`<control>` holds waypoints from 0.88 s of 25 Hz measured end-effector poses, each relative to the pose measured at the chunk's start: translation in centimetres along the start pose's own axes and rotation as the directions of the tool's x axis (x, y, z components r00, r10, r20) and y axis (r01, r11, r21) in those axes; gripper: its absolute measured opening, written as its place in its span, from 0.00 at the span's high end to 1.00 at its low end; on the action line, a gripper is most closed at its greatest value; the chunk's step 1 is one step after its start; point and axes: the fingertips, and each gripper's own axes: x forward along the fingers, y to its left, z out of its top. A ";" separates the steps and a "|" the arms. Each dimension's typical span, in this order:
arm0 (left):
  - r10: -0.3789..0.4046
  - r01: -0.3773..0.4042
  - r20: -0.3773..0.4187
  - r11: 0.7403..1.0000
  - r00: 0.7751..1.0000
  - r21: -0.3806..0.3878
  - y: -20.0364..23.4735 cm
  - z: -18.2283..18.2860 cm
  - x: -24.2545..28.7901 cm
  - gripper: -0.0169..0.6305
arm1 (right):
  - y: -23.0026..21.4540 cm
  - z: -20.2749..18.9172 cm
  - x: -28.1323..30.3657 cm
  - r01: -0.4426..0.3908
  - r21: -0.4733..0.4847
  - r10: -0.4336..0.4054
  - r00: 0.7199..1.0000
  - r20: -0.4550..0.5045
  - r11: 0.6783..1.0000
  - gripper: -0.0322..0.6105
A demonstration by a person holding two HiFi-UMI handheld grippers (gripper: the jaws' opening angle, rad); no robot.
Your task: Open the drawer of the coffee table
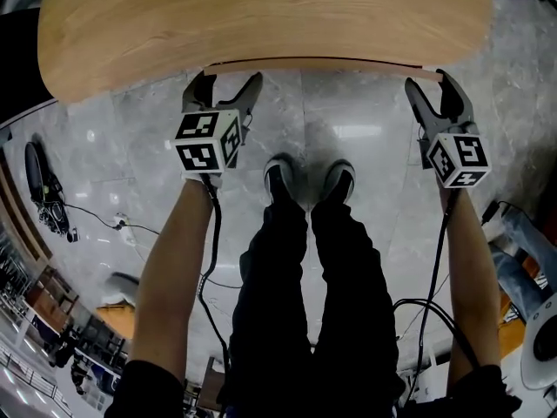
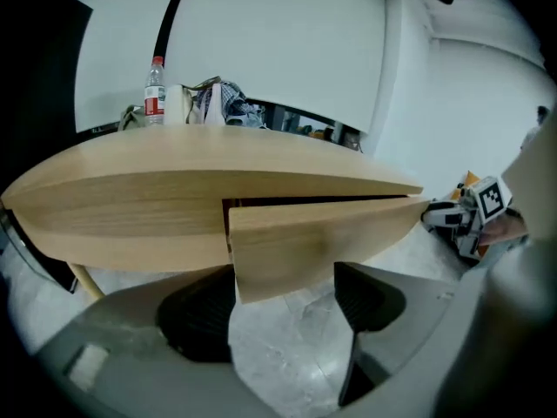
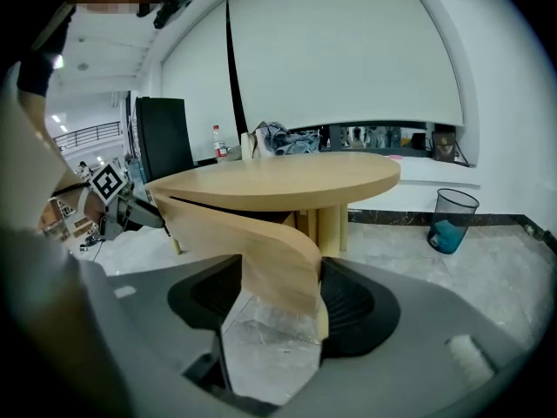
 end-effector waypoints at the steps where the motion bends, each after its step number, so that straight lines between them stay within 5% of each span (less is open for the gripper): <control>1: 0.000 0.000 0.001 1.000 1.000 -0.001 0.0 0.0 0.0 0.40 | 0.0 0.0 0.0 -0.003 -0.005 0.003 1.000 -0.005 1.000 0.53; 20: -0.026 0.017 -0.078 0.994 0.997 -0.104 -3.4 -4.1 -5.3 0.41 | 3.2 -3.1 -5.6 0.029 0.076 -0.021 0.995 -0.096 0.997 0.49; 22: -0.070 0.069 -0.081 0.997 0.994 -0.019 -5.0 -4.0 -5.8 0.57 | 3.4 -3.1 -6.1 0.027 0.069 -0.019 0.994 -0.103 0.997 0.49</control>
